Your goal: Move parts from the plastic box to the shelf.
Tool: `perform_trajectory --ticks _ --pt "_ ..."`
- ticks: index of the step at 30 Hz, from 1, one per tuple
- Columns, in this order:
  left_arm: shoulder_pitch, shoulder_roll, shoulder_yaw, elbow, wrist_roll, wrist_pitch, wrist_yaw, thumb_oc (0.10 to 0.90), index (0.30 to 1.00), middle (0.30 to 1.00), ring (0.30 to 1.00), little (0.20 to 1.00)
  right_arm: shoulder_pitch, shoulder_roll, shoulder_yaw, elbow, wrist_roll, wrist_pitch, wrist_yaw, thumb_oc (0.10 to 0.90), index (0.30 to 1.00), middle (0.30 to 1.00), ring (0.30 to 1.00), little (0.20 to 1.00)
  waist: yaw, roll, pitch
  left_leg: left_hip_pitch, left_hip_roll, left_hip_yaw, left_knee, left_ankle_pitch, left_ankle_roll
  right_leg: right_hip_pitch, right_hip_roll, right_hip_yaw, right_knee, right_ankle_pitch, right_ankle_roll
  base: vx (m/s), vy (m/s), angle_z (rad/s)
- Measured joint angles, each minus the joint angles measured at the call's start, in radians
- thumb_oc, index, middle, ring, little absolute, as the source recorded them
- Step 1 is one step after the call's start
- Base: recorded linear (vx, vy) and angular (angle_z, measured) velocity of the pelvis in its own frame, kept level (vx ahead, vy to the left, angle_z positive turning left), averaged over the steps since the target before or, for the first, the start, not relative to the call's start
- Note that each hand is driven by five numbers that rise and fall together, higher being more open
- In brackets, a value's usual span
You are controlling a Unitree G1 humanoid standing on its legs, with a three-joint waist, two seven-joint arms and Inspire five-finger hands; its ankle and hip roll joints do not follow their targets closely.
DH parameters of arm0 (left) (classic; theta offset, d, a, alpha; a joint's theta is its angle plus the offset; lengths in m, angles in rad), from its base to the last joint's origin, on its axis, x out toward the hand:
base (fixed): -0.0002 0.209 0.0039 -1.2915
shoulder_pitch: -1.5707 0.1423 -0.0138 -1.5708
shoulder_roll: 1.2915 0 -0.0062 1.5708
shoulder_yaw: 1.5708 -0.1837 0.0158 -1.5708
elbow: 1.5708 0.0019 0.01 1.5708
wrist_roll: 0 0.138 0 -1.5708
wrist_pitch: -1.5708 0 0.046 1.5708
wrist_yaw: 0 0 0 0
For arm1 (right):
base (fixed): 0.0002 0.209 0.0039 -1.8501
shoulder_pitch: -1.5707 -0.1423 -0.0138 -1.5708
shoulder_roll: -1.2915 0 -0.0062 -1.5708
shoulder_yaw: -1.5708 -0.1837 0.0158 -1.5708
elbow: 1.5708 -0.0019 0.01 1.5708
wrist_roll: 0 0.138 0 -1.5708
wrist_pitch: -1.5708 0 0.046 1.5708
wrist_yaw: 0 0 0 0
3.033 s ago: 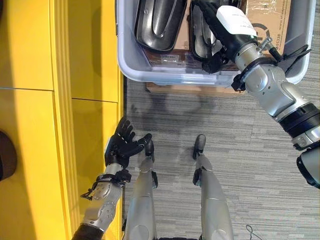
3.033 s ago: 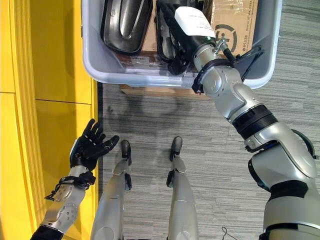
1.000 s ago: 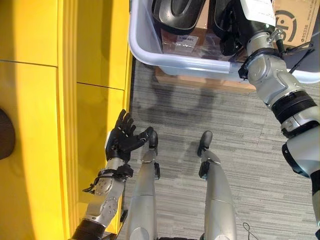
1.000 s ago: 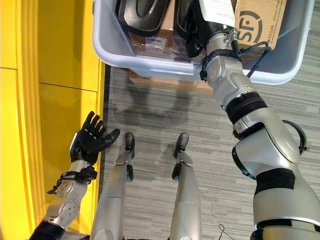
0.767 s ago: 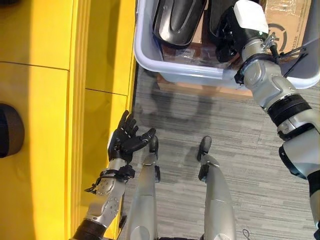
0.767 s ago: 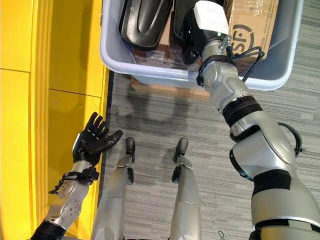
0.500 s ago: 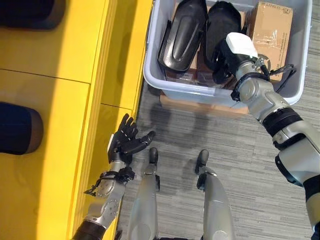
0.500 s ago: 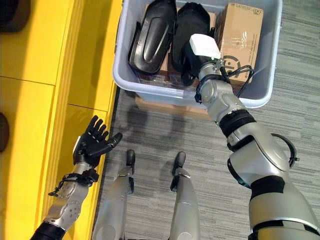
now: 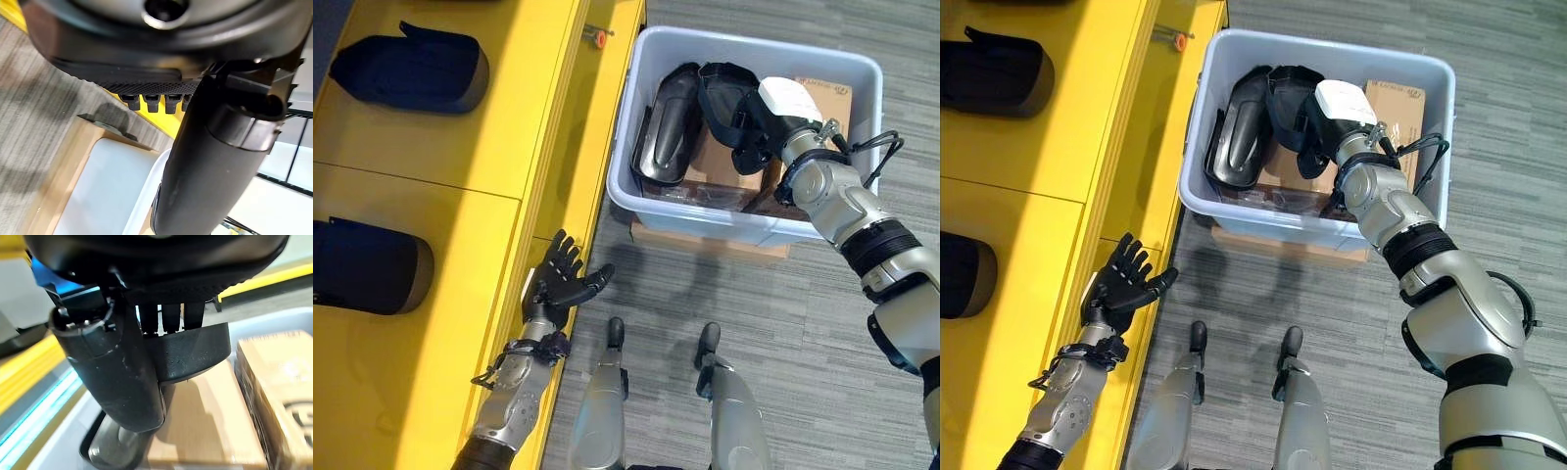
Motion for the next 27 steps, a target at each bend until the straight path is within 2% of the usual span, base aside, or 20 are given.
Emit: perform_trajectory --ticks 12,17,21,27 --pt "0.038 0.014 0.027 -0.002 0.001 0.044 -0.041 0.9 1.0 1.0 1.0 1.0 -0.003 -0.121 -0.006 -0.089 -0.01 -0.014 0.026 0.4 0.3 0.3 0.3 0.3 -0.019 0.003 -0.022 0.125 0.008 0.005 -0.052 0.004 -0.004 0.137 0.016 -0.009 -0.081 0.016 0.006 0.02 -0.004 0.0" --pt "0.053 0.014 0.037 -0.004 0.001 0.059 -0.043 0.9 1.0 1.0 1.0 1.0 -0.001 -0.126 -0.031 -0.107 -0.013 -0.016 0.031 0.4 0.3 0.3 0.3 0.3 -0.031 -0.001 -0.061 0.161 0.01 0.007 -0.068 -0.001 -0.005 0.177 0.022 -0.009 -0.106 0.019 0.009 0.05 -0.011 -0.02" --pt "0.076 0.01 0.034 -0.002 0.002 0.064 -0.043 0.9 1.0 1.0 1.0 1.0 0.022 -0.144 -0.035 -0.163 -0.013 -0.018 0.031 0.4 0.3 0.3 0.3 0.3 -0.037 -0.006 -0.129 0.169 0.012 0.013 -0.082 -0.002 -0.005 0.179 0.025 -0.004 -0.117 0.017 0.012 0.01 -0.027 -0.04" --pt "0.086 0.008 0.034 0.001 0.004 0.066 -0.042 0.9 1.0 1.0 1.0 1.0 0.029 -0.146 -0.045 -0.179 -0.012 -0.024 0.039 0.4 0.3 0.3 0.3 0.3 -0.032 -0.005 -0.13 0.203 0.02 0.027 -0.082 -0.001 -0.006 0.203 0.033 0.005 -0.106 0.01 0.012 -0.06 -0.091 -0.04"
